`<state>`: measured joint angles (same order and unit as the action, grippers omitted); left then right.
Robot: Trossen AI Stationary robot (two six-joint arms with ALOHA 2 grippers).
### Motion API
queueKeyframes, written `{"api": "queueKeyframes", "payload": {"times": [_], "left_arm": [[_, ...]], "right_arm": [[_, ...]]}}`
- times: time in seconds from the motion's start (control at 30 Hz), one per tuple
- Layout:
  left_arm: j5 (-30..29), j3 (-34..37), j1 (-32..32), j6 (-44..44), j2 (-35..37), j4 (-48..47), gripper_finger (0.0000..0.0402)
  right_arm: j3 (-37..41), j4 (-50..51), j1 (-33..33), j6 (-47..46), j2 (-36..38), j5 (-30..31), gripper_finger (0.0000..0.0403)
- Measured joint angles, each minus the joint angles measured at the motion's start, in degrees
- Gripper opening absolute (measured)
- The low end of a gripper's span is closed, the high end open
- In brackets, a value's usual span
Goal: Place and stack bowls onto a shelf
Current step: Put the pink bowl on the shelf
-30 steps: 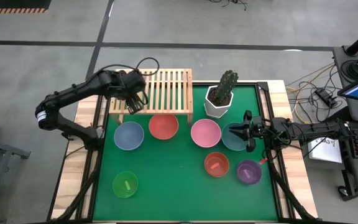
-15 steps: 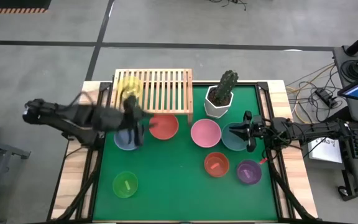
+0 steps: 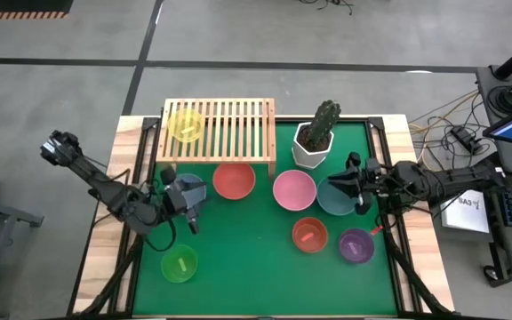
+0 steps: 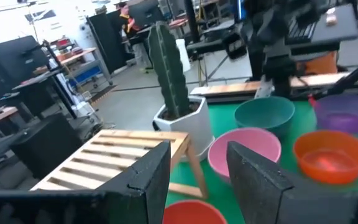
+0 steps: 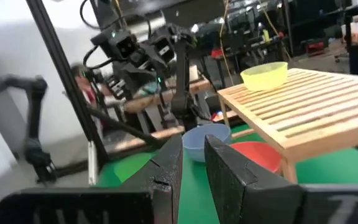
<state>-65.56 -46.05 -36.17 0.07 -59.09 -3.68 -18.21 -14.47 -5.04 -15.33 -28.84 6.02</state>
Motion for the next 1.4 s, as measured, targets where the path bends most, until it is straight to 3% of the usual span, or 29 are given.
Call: {"api": "queueKeyframes", "payload": {"times": [0.37, 0.83, 1.17, 1.4], "left_arm": [[-0.1, 2.3, 0.2, 0.8, 0.1, -0.4, 0.0141], [-0.1, 3.8, 0.1, -1.2, 0.2, -3.8, 0.0141], [-1.4, 2.3, -1.4, -0.8, 2.8, -4.6, 0.0141], [-1.3, 2.3, -3.5, -0.6, 2.4, -5.0, 0.0141]], "right_arm": [[-22.7, 27.6, -0.1, 2.8, -23.4, 0.9, 0.0059], [-46.4, 68.5, -4.1, -1.9, -50.3, 1.6, 0.0059], [-57.4, 70.2, -4.5, 1.8, -63.2, 1.5, 0.0064], [-62.7, 70.0, -4.5, 3.4, -68.4, 1.5, 0.0128]]}}
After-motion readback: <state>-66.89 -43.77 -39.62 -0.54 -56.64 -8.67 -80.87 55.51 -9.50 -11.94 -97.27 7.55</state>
